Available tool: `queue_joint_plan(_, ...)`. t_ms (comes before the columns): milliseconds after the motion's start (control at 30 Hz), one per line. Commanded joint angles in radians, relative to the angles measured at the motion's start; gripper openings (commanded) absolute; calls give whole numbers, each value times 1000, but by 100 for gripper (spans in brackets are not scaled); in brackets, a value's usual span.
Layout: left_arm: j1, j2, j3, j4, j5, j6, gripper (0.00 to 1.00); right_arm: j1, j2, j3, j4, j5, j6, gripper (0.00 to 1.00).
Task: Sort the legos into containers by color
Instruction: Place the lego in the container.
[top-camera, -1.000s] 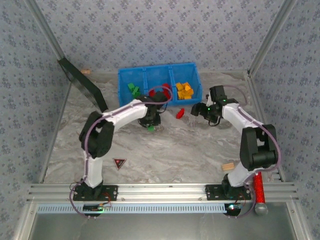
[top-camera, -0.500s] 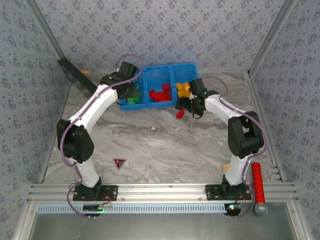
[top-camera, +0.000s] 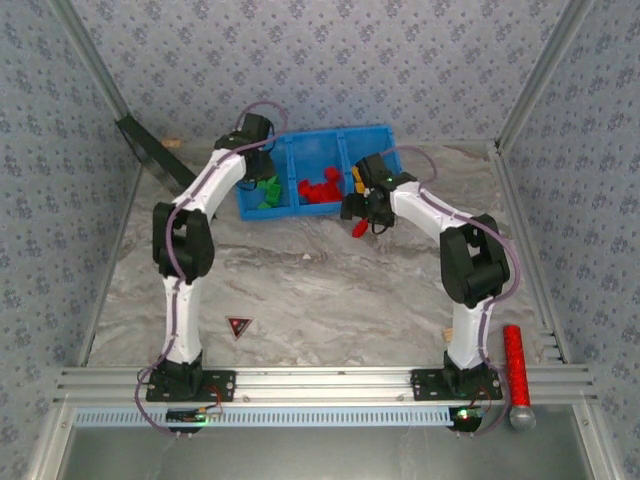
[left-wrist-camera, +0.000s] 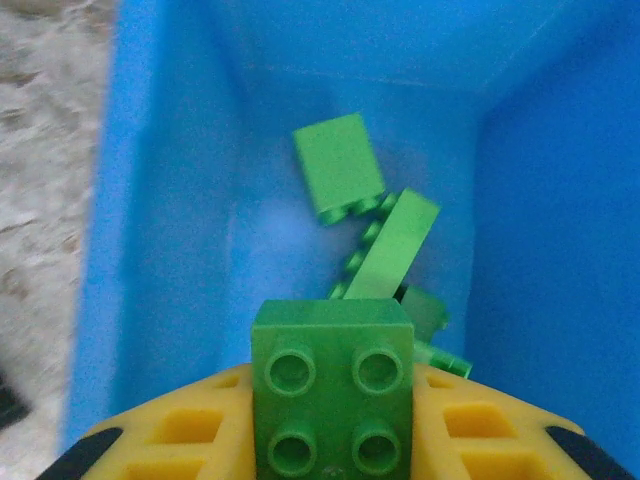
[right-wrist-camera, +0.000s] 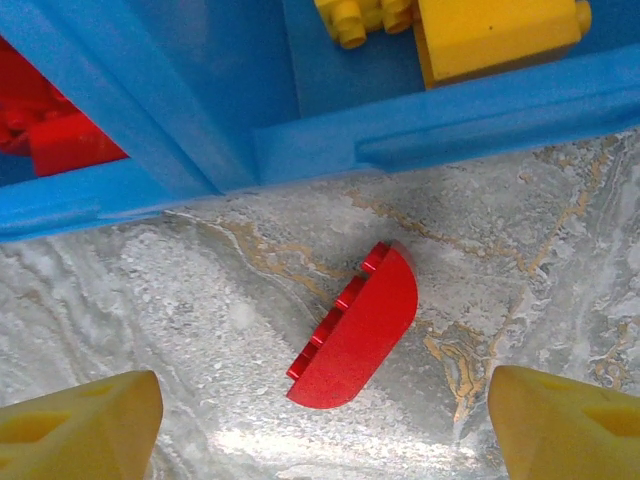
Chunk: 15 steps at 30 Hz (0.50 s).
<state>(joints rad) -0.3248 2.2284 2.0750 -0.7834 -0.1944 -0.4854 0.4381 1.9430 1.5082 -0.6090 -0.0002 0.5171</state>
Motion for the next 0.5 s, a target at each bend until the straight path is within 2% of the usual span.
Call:
queue_joint_plan(0, 13, 89, 146, -52, 34, 12, 20, 8, 32, 30, -60, 69, 30, 86)
queue_joint_plan(167, 16, 170, 208, -69, 46, 1, 21, 9, 65, 39, -64, 80, 36, 84)
queue_joint_plan(467, 23, 207, 188, -80, 56, -13, 37, -5, 124, 61, -53, 66, 21, 78)
